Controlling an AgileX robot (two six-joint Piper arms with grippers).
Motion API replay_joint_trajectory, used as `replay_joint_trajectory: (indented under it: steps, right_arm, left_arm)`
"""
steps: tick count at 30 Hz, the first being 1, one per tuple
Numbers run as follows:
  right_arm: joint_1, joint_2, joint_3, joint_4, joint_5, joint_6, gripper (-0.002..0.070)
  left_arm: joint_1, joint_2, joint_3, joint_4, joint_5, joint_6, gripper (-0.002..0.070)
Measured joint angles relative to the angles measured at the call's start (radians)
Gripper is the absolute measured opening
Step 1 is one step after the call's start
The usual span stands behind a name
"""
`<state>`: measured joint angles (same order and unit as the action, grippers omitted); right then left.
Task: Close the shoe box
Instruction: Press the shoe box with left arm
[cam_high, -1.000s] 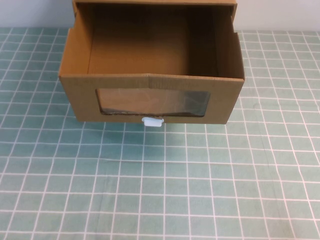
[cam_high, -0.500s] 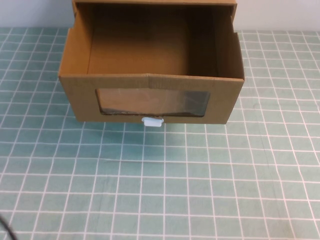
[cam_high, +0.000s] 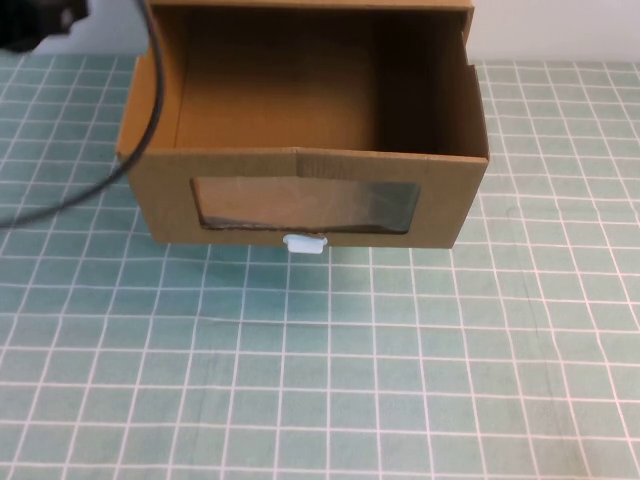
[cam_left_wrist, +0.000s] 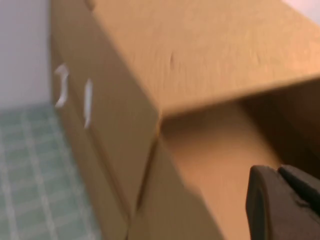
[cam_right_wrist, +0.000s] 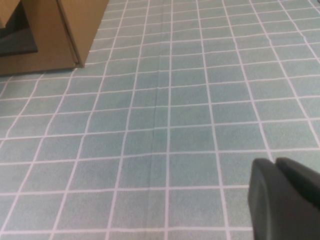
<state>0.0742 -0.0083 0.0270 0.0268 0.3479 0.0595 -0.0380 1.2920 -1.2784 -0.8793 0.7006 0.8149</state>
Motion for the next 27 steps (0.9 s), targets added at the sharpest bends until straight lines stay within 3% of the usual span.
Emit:
replay_joint_trajectory:
  steps: [6, 13, 19, 27]
  right_arm:
    - [0.000, 0.000, 0.000, 0.000, 0.000, 0.000, -0.0013]
    - [0.000, 0.000, 0.000, 0.000, 0.000, 0.000, -0.0013]
    - [0.000, 0.000, 0.000, 0.000, 0.000, 0.000, -0.0013]
    - [0.000, 0.000, 0.000, 0.000, -0.005, 0.000, -0.0013]
  left_arm:
    - [-0.004, 0.295, -0.281, -0.088, 0.054, 0.103, -0.0005]
    - [-0.079, 0.506, -0.533, -0.069, 0.078, 0.115, -0.0005]
    - [-0.124, 0.565, -0.581, -0.018, 0.081, 0.106, -0.0005]
    - [-0.125, 0.568, -0.583, 0.036, 0.126, 0.060, -0.0005]
